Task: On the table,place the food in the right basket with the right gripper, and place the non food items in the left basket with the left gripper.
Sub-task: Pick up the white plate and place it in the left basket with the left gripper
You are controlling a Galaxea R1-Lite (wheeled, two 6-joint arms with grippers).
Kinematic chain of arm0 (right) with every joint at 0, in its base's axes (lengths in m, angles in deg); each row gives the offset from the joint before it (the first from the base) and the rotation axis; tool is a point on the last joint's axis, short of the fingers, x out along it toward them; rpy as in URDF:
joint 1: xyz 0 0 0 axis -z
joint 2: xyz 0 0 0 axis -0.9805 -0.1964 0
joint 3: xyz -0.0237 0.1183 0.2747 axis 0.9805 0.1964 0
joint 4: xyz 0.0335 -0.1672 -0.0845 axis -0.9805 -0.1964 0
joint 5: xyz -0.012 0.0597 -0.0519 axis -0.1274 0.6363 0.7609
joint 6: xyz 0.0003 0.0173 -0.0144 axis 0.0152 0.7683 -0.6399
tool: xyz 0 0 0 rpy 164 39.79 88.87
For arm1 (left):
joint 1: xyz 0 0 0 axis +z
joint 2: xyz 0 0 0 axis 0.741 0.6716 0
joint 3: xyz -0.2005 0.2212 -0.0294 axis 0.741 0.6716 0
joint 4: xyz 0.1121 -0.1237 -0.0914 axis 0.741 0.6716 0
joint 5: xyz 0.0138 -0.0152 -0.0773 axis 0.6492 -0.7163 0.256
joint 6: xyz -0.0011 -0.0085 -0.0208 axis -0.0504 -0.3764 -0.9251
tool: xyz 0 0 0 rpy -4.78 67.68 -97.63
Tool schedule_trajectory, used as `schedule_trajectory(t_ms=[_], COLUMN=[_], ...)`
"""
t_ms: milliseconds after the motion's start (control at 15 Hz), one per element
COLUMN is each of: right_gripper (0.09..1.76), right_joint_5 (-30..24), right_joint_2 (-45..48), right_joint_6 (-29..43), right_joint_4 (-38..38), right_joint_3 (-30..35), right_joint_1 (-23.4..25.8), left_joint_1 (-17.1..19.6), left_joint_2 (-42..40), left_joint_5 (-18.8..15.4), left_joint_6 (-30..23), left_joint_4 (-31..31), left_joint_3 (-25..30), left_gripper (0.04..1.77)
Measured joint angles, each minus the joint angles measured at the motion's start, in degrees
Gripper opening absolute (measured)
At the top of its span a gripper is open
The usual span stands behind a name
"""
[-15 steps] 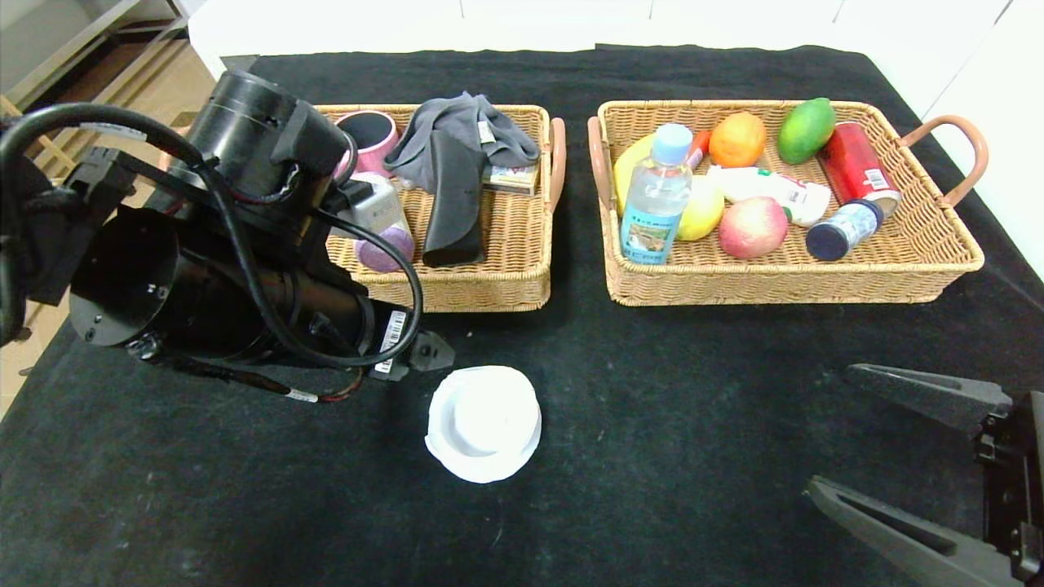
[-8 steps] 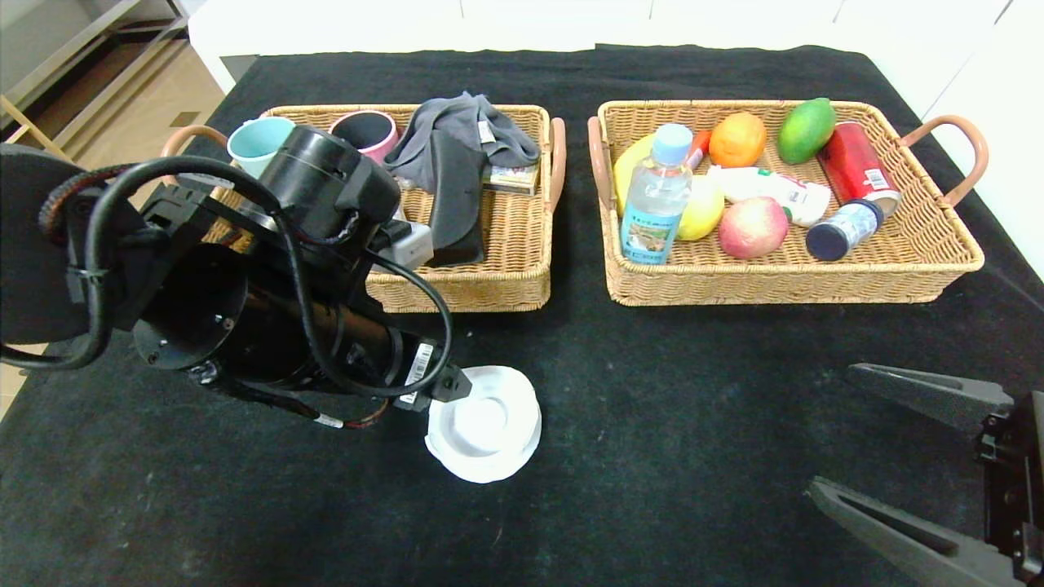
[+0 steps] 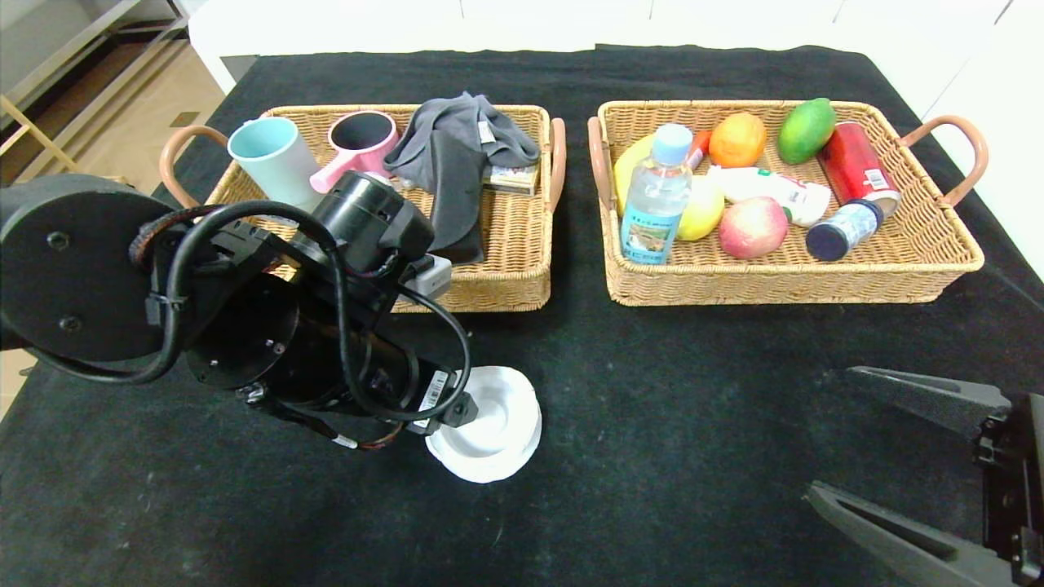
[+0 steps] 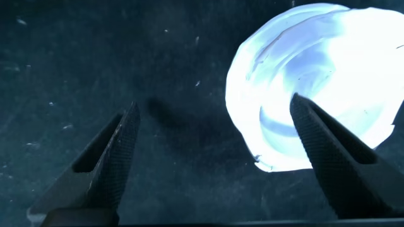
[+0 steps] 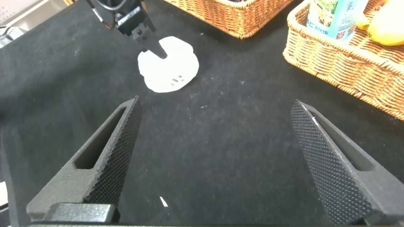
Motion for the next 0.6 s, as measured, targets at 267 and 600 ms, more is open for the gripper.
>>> schedule_trajectory(t_ms=[267,600], right_gripper=[1.71,1.71], right_joint_5=[0.05,0.06], right_joint_2=[0.00,0.00], right_joint_6=[-0.02,-0.02], right_joint_4=[0.00,0.02], right_joint_3=[0.00,0.05], right_joint_1=[-0.05,-0.05], left_joint_1=[0.00,-0.02], left_joint_2=[1.21,1.79], left_joint_5=[0.20,0.30], left_joint_6=[-0.09,-0.04], left_joint_4=[-0.27,-0.22], left_joint_3=[-0.11,-0.06], left_gripper=[1.71,1.71])
